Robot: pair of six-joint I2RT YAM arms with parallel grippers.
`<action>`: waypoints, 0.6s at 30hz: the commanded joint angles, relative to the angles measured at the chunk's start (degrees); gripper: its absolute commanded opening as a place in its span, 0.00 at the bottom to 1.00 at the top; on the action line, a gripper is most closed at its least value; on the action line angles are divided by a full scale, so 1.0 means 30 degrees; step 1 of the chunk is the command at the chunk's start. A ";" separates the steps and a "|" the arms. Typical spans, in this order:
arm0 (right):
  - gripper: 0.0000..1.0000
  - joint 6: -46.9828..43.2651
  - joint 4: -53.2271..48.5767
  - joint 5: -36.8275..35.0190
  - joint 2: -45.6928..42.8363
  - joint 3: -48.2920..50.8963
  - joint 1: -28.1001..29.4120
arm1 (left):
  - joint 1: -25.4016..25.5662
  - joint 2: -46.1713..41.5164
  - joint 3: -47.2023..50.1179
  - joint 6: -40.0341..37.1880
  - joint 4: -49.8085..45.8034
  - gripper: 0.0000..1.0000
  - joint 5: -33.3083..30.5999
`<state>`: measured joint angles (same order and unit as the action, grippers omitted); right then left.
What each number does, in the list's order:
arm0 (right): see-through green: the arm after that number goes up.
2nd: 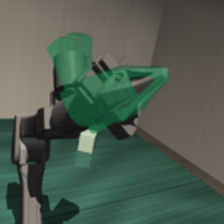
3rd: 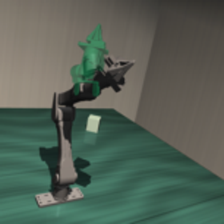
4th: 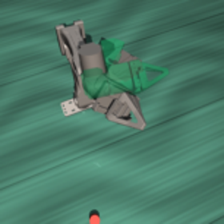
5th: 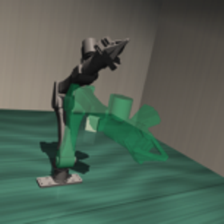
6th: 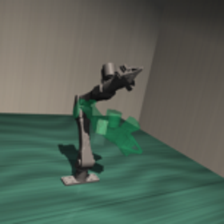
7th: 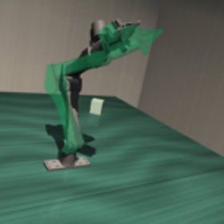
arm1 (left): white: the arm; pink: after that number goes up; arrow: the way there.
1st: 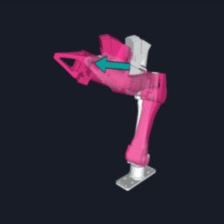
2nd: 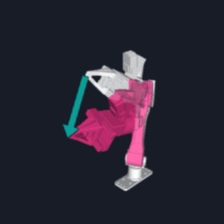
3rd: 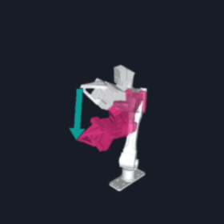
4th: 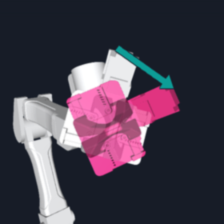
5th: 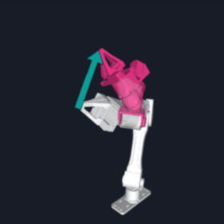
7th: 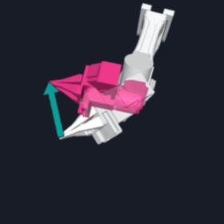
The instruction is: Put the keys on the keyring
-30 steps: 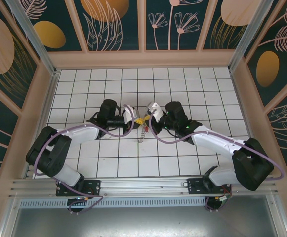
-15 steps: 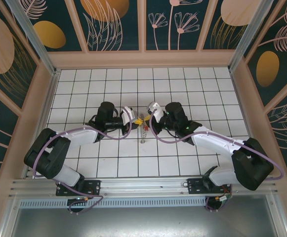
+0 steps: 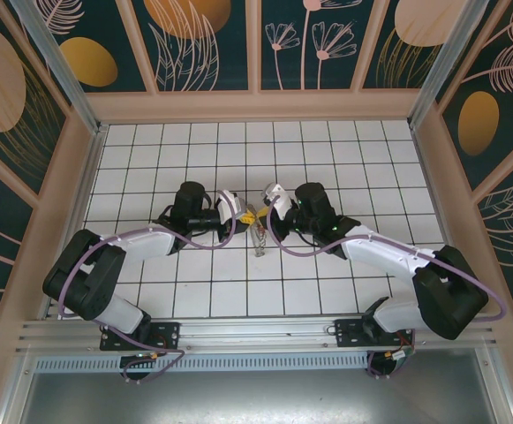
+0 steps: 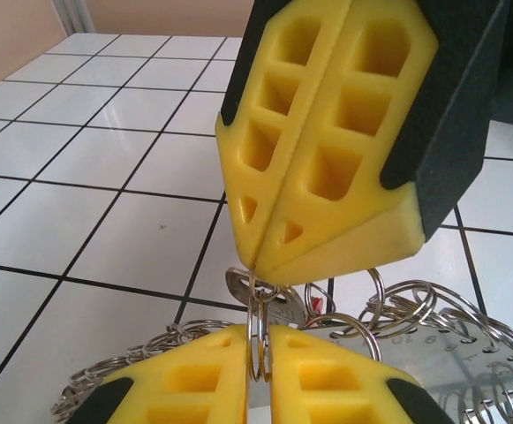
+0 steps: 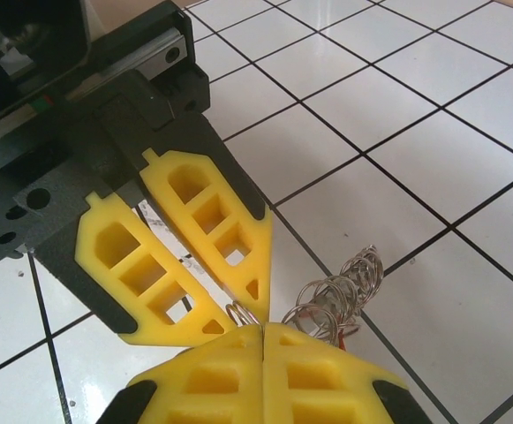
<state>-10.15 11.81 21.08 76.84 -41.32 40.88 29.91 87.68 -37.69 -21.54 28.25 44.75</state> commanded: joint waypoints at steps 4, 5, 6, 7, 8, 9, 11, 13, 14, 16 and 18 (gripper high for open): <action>0.00 -0.0351 0.0344 0.0561 0.0147 -0.0902 0.0186 | -0.0077 -0.0119 -0.0693 -0.0170 -0.0430 0.18 0.0585; 0.00 -0.0366 0.0320 0.0561 0.0168 -0.0930 0.0200 | -0.0069 -0.0077 -0.0757 -0.0224 -0.0568 0.18 0.0567; 0.00 -0.0394 0.0318 0.0561 0.0167 -0.0933 0.0192 | -0.0068 -0.0048 -0.0809 -0.0304 -0.0722 0.17 0.0515; 0.00 -0.0383 0.0313 0.0554 0.0137 -0.0955 0.0222 | -0.0068 0.0024 -0.0860 -0.0439 -0.0914 0.15 0.0490; 0.00 -0.0416 0.0259 0.0537 0.0118 -0.0963 0.0229 | -0.0078 0.0029 -0.0937 -0.0507 -0.1103 0.14 0.0416; 0.00 -0.0398 0.0210 0.0504 0.0139 -0.0992 0.0207 | -0.0068 0.0058 -0.0996 -0.0580 -0.1259 0.13 0.0355; 0.00 -0.0453 0.0135 0.0361 0.0063 -0.1014 0.0258 | -0.0078 0.0095 -0.1059 -0.0751 -0.1516 0.09 0.0259; 0.00 -0.0478 0.0077 0.0055 -0.0095 -0.0891 0.0258 | -0.0068 0.0079 -0.1045 -0.0828 -0.1524 0.03 0.0182; 0.00 -0.0483 0.0048 -0.0062 -0.0149 -0.0832 0.0259 | -0.0072 0.0044 -0.0988 -0.0840 -0.1532 0.00 0.0142; 0.00 -0.0439 -0.0096 -0.0553 -0.0311 -0.0602 0.0187 | -0.0080 0.0049 -0.0928 -0.0771 -0.1363 0.00 0.0091; 0.00 -0.0306 -0.0265 -0.1050 -0.0308 -0.0357 0.0043 | -0.0090 -0.0032 -0.0814 -0.0659 -0.1074 0.00 0.0140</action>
<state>-10.55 11.29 20.29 76.99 -42.09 41.01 29.91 87.68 -39.46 -22.96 25.26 44.66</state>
